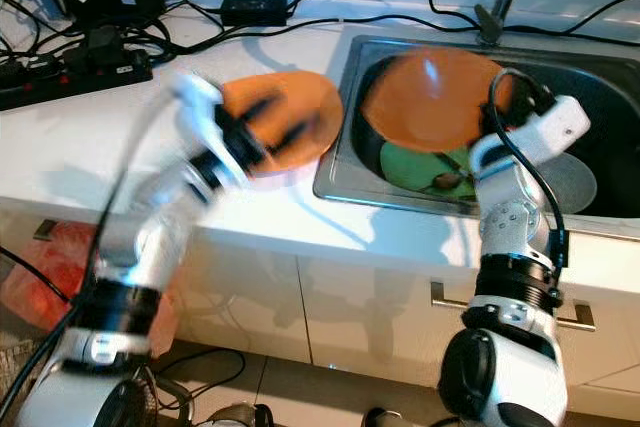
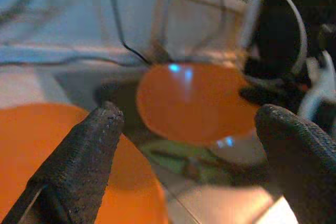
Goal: Kitchen organization
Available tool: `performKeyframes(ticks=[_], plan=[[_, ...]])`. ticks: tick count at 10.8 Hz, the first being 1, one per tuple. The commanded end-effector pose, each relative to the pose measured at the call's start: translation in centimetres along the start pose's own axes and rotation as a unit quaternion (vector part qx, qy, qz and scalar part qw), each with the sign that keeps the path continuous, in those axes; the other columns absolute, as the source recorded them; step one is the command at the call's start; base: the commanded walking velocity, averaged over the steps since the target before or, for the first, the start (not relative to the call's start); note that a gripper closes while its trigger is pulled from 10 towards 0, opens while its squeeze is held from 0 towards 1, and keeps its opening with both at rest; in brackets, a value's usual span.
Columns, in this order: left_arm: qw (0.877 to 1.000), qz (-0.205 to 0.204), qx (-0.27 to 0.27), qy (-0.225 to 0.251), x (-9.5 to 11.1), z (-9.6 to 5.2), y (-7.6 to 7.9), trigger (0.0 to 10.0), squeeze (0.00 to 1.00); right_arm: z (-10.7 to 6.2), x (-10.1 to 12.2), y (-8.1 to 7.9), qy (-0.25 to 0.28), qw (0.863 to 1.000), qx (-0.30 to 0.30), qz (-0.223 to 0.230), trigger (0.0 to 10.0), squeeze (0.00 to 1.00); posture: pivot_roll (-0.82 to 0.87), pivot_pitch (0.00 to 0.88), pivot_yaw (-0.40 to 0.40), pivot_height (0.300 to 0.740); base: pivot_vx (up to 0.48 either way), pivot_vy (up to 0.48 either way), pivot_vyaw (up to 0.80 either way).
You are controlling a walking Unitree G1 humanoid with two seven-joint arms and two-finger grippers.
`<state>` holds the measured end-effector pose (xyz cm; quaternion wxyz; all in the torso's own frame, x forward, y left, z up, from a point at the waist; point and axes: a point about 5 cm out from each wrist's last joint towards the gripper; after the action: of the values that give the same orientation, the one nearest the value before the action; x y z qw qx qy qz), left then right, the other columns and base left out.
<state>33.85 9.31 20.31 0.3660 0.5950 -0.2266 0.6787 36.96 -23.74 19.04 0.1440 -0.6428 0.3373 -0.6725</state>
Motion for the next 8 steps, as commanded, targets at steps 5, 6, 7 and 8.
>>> performKeyframes(ticks=[5,6,7,8], plan=[[0.992,0.039,-0.055,-0.103,-1.9,-0.4,0.8,10.0,0.0,0.3,0.1,2.3,0.018,0.993,-0.083,-0.078,0.0,0.0,0.02,0.086,0.033,0.74,0.0,0.0,0.0],[0.991,0.04,-0.056,-0.111,-2.0,-0.6,0.7,10.0,0.0,0.3,-0.2,2.5,0.013,0.992,-0.092,-0.084,3.1,0.0,0.02,0.087,0.036,0.74,0.0,0.0,0.0],[0.99,0.05,-0.057,-0.122,-2.2,-0.8,0.7,10.0,0.0,0.3,-0.6,2.9,0.004,0.991,-0.103,-0.091,10.0,0.0,0.03,0.087,0.04,0.74,0.0,0.0,0.0],[0.989,0.056,-0.057,-0.126,-2.3,-0.8,0.6,10.0,0.0,0.3,-1.0,3.2,-0.004,0.989,-0.112,-0.1,10.0,0.0,0.03,0.086,0.042,0.74,0.0,0.0,0.0]])
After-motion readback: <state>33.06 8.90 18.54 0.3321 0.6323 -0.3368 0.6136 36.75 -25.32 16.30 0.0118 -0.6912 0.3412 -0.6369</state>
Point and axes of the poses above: a point about 5 cm out from each wrist's last joint towards the gripper, its own z axis pointing out of the wrist towards the gripper, its own x axis along the axis of the wrist's last joint, y = z × x, and after that the axes turned 2 degrees about -z, right-handed
